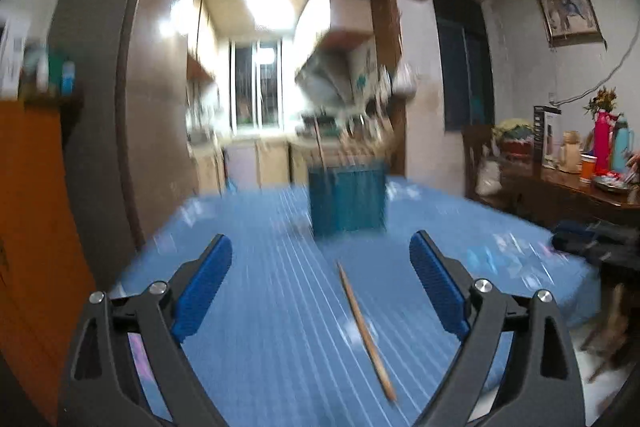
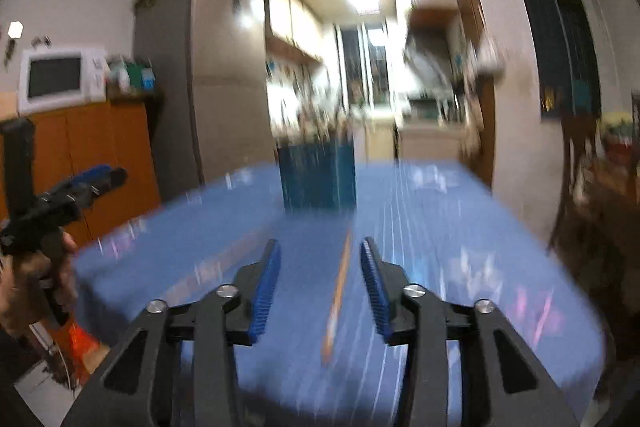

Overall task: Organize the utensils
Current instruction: 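Move both open tools back over the remaining chopsticks on the table, then close the right tool on a chopstick while the left tool grasps another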

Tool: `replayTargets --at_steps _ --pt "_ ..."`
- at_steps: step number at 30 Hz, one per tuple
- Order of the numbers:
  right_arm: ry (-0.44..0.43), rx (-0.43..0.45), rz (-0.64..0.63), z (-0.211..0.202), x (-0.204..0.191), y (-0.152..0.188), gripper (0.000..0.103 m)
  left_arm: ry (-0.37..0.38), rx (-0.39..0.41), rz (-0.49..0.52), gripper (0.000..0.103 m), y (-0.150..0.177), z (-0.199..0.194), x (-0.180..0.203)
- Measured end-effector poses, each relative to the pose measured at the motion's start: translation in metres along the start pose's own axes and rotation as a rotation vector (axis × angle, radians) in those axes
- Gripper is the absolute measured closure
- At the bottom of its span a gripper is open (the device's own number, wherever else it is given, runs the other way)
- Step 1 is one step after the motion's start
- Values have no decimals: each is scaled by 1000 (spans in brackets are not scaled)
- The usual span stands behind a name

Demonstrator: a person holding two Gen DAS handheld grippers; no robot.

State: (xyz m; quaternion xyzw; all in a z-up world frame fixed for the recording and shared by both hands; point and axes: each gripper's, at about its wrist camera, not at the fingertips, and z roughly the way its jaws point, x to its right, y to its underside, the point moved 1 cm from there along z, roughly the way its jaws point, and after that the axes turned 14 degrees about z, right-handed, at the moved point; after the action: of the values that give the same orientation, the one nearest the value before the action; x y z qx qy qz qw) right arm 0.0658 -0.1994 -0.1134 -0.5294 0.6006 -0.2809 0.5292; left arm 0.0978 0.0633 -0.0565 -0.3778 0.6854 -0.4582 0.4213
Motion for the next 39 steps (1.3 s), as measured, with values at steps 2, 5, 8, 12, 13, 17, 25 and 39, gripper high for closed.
replayTargets --at_steps 2,5,8,12,13,17,25,39 --pt "29 -46 22 10 7 21 76 18 -44 -10 16 18 8 10" --pt "42 -86 16 22 7 37 81 21 -82 22 16 34 19 26" --pt "67 -100 -1 31 2 45 81 34 -103 -5 16 45 26 28" --pt "94 -114 7 37 6 51 81 49 -125 2 19 60 29 39" --pt "94 -116 9 39 7 51 81 53 -128 13 22 66 23 43" --pt "92 -111 0 43 7 52 85 60 -146 30 38 73 26 48" --pt "91 -99 -14 45 4 53 88 101 -179 20 66 85 31 60" --pt "93 -95 -15 45 4 53 89 52 -144 19 66 94 24 72"
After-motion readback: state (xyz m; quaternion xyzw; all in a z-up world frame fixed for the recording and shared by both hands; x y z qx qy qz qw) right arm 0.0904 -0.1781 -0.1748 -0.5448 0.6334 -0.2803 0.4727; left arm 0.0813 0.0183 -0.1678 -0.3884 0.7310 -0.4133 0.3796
